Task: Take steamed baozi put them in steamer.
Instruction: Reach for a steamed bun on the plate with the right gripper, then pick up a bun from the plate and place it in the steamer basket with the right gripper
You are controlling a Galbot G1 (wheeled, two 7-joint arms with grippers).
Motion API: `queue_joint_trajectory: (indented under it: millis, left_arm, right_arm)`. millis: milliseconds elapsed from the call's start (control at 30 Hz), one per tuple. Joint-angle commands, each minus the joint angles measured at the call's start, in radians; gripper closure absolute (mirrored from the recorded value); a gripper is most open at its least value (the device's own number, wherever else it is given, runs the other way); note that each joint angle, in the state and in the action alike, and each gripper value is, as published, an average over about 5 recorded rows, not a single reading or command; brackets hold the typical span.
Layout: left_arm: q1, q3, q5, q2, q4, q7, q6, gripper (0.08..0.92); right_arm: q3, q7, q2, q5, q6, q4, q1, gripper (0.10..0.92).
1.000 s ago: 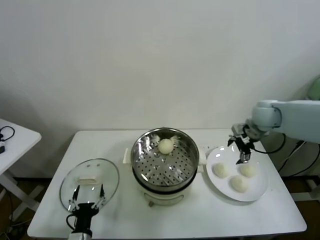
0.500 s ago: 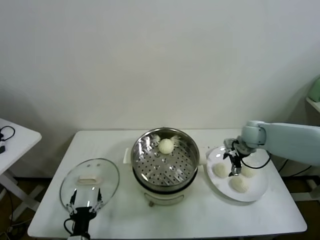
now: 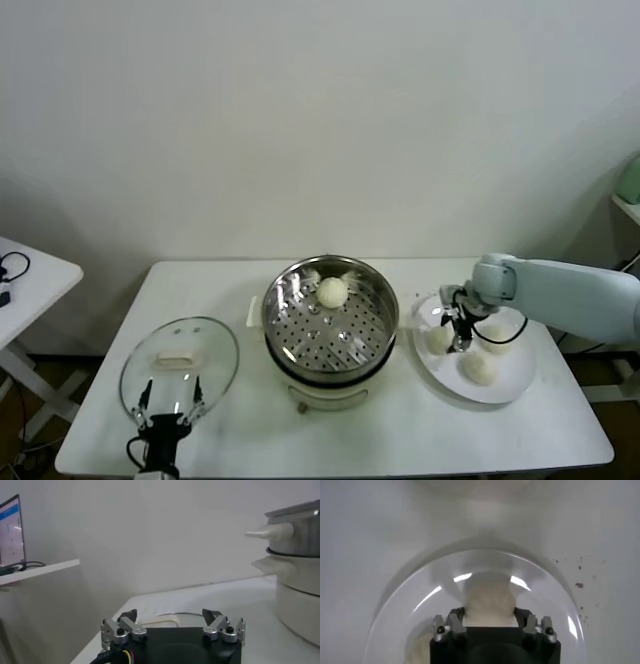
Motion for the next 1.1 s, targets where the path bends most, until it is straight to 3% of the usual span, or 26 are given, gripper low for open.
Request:
queue_joint_trajectory:
  millis: [33, 267, 533, 767, 1100]
  left_arm:
    - [0.003, -0.002, 0.002, 0.001, -0.007, 0.000, -0.001, 0.177]
    - [0.012, -0.006, 0.001, 0.000, -0.032, 0.001, 0.001, 0.177]
    - [0.011, 0.004, 0.001, 0.002, -0.044, 0.003, 0.002, 0.177]
    - [0.013, 0.023, 0.004, 0.002, -0.050, 0.003, -0.001, 0.177]
    - [0.008, 0.019, 0.013, 0.007, -0.055, 0.009, 0.001, 0.177]
  right_arm:
    - [-0.046, -0.003, -0.020, 0.039, -0.008, 0.064, 0.099, 0.381]
    - [-0.362, -0.074, -0.050, 0.280, -0.015, 0.329, 0.629, 0.381]
    - [-0.473, -0.156, 0.017, 0.509, -0.022, 0.476, 0.984, 0.380]
    - [-0.261, -0.080, 0.129, 0.615, -0.106, 0.559, 0.937, 0.380]
    - [-0.129, 0.041, 0.381, 0.559, -0.187, 0.479, 0.671, 0.380]
